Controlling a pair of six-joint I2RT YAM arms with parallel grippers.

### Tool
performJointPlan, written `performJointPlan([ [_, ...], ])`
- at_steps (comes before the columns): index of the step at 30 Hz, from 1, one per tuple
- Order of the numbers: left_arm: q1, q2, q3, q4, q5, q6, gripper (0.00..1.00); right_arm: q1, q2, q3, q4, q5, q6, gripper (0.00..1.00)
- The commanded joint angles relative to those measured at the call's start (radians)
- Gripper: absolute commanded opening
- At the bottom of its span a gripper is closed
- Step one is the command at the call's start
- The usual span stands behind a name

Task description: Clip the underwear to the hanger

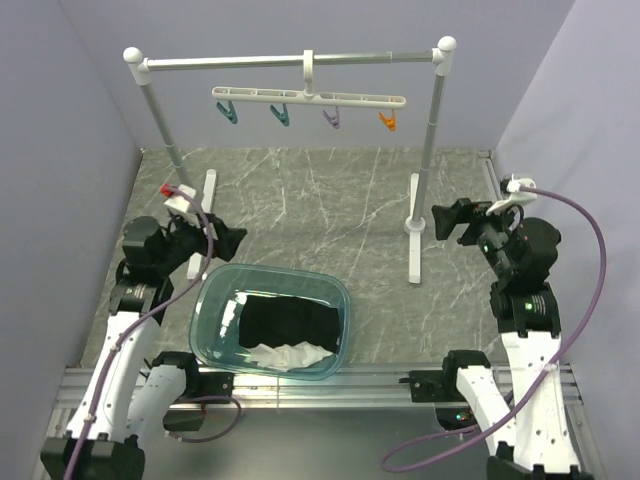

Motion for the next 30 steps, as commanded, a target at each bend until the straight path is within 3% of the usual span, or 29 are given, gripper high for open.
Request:
performJointPlan([
  [1,-0.094,0.041,0.031,0.091,0.077,0.096,0.99,0.048,0.064,0.068,0.122,-0.002,0.056,1.00],
  [6,-0.196,0.088,0.003,0.220,0.083,0.053,0.99,0.127,0.135,0.108,0.180,0.001,0.087,1.00],
  [9,-0.263,0.140,0.078,-0.017,0.208,0.356,0.90,0.182,0.193,0.146,0.102,-0.057,0.042,1.00],
  [10,-0.268,0.153,0.101,-0.166,0.236,0.415,0.88,0.194,0.204,0.151,0.054,-0.100,0.030,1.00],
  [14,-0.271,0.151,0.132,-0.339,0.273,0.626,0.87,0.285,0.186,0.104,-0.014,-0.081,-0.056,1.00],
  [18,-0.295,0.156,0.120,-0.191,0.249,0.493,0.82,0.334,0.154,0.016,0.074,0.021,-0.006,0.99],
  [22,-0.413,0.202,0.088,0.050,0.129,0.327,0.78,0.381,0.146,-0.013,0.319,0.228,0.071,0.96],
  [30,-0.611,0.374,0.077,0.610,-0.153,0.063,0.85,0.414,0.369,0.103,0.627,0.458,0.127,0.86],
])
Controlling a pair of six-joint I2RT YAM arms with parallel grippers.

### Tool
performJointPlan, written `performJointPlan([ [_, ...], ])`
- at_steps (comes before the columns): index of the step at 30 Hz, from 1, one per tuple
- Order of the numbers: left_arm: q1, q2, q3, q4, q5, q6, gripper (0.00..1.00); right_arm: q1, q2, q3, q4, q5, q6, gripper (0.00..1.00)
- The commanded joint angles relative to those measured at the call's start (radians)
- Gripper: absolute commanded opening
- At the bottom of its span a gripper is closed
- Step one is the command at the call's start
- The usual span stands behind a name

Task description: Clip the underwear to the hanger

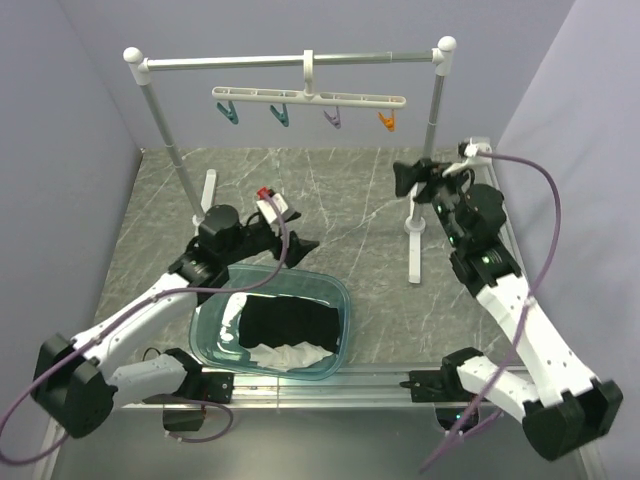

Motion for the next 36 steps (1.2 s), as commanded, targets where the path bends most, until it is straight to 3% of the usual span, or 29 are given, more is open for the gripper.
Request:
performJointPlan([
  [1,-0.070,0.068,0.017,0.377,-0.173,-0.150,0.86,0.009,0.113,0.083,0.273,0.142,0.025,0.84],
  [6,-0.145,0.229,0.115,0.521,-0.253,-0.175,0.89,0.009,0.201,0.177,0.361,0.127,0.037,0.73],
  [12,-0.198,0.403,0.229,0.702,-0.368,-0.172,0.91,0.009,0.297,0.254,0.397,0.118,0.016,0.66],
  [20,-0.199,0.581,0.396,0.798,-0.369,-0.196,0.91,0.010,0.360,0.318,0.389,0.102,-0.018,0.57],
  [26,-0.202,0.668,0.482,0.859,-0.414,-0.219,0.84,0.010,0.327,0.294,0.364,0.078,-0.006,0.57],
  [30,-0.213,0.724,0.525,0.916,-0.369,-0.265,0.77,0.009,0.285,0.286,0.308,0.059,-0.004,0.58],
  [36,-0.225,0.842,0.609,1.022,-0.366,-0.298,0.76,0.009,0.207,0.300,0.187,0.016,-0.015,0.61],
])
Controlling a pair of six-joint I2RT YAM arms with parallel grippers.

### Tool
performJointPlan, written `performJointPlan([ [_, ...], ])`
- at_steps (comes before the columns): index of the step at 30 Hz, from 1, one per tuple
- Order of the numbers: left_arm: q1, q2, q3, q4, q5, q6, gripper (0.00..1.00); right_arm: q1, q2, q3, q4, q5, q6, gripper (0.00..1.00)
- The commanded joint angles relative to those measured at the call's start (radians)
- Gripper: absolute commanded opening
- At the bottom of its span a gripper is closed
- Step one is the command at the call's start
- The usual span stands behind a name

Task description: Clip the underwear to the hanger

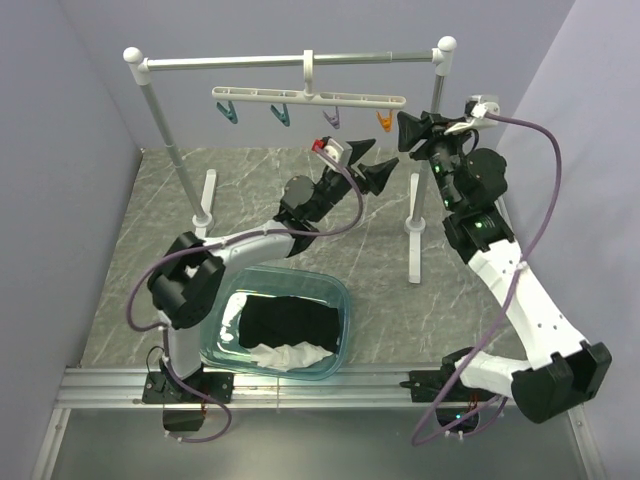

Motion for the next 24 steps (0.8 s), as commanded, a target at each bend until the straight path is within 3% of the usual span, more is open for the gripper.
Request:
performJointPlan([
  [1,-0.008,0.079,0.102,0.135,0.012,-0.041,0.75,0.005,-0.072,0.033,-0.069,-0.034,-0.016,0.61],
  [5,-0.022,0.165,0.157,0.276,-0.002,0.014,0.74,-0.011,-0.091,0.087,-0.179,-0.071,0.003,0.66],
  [15,-0.022,0.324,0.376,0.279,-0.064,-0.026,0.75,-0.070,-0.074,0.225,-0.455,-0.204,0.004,0.81],
  [24,-0.022,0.364,0.410,0.297,-0.077,-0.029,0.70,-0.122,-0.069,0.211,-0.467,-0.289,0.014,0.83],
])
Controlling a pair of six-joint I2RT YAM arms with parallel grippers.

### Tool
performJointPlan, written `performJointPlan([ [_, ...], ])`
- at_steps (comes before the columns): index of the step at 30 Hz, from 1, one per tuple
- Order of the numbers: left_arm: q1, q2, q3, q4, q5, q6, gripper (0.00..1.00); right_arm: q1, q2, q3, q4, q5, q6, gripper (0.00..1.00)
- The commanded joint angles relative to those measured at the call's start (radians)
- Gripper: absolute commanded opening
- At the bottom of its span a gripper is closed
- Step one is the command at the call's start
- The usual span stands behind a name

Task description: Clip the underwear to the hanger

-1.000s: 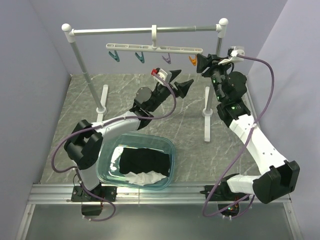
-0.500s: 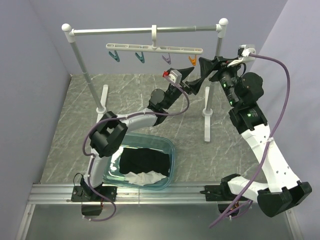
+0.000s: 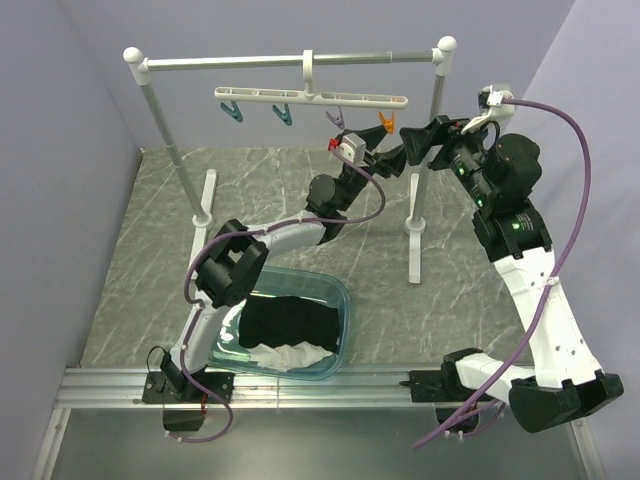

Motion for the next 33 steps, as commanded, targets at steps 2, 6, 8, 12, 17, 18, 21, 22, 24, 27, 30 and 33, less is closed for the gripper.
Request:
performJointPlan([
  [2,-0.006,0.000,0.037,0.064,-0.013,-0.018,0.66,-0.022,0.005,0.011,0.007,-0.055,0.012,0.84],
  [6,-0.008,-0.016,0.008,0.081,-0.025,-0.025,0.62,-0.025,0.015,-0.001,0.027,-0.061,0.007,0.84],
  [8,-0.012,-0.030,-0.001,0.100,-0.025,-0.014,0.63,-0.026,0.021,-0.001,0.026,-0.069,0.003,0.84],
  [12,-0.012,-0.027,0.020,0.098,-0.016,-0.009,0.63,-0.028,0.024,-0.003,0.029,-0.073,0.001,0.84],
  [17,-0.012,-0.023,0.037,0.098,-0.008,-0.015,0.56,-0.029,0.018,0.000,0.030,-0.075,-0.002,0.84],
  [18,-0.012,-0.029,0.030,0.100,-0.008,-0.017,0.55,-0.028,0.019,-0.001,0.027,-0.075,-0.005,0.84],
  [21,-0.012,-0.038,0.014,0.109,-0.017,-0.015,0.54,-0.032,0.019,-0.007,0.030,-0.076,-0.008,0.84],
  [22,-0.012,-0.038,0.011,0.109,-0.020,-0.012,0.54,-0.031,0.022,-0.012,0.030,-0.079,-0.011,0.84],
  [24,-0.014,-0.041,0.011,0.110,-0.025,-0.009,0.54,-0.034,0.022,-0.026,0.036,-0.078,-0.014,0.84],
  [27,-0.014,-0.035,0.028,0.112,-0.022,0.005,0.54,-0.035,0.027,-0.036,0.036,-0.075,-0.014,0.83],
  [30,-0.012,-0.024,0.043,0.123,-0.025,0.026,0.53,-0.043,0.031,-0.036,0.030,-0.078,-0.016,0.83],
  [33,-0.009,-0.020,0.053,0.123,-0.025,0.031,0.53,-0.054,0.042,-0.030,0.029,-0.084,-0.009,0.83],
])
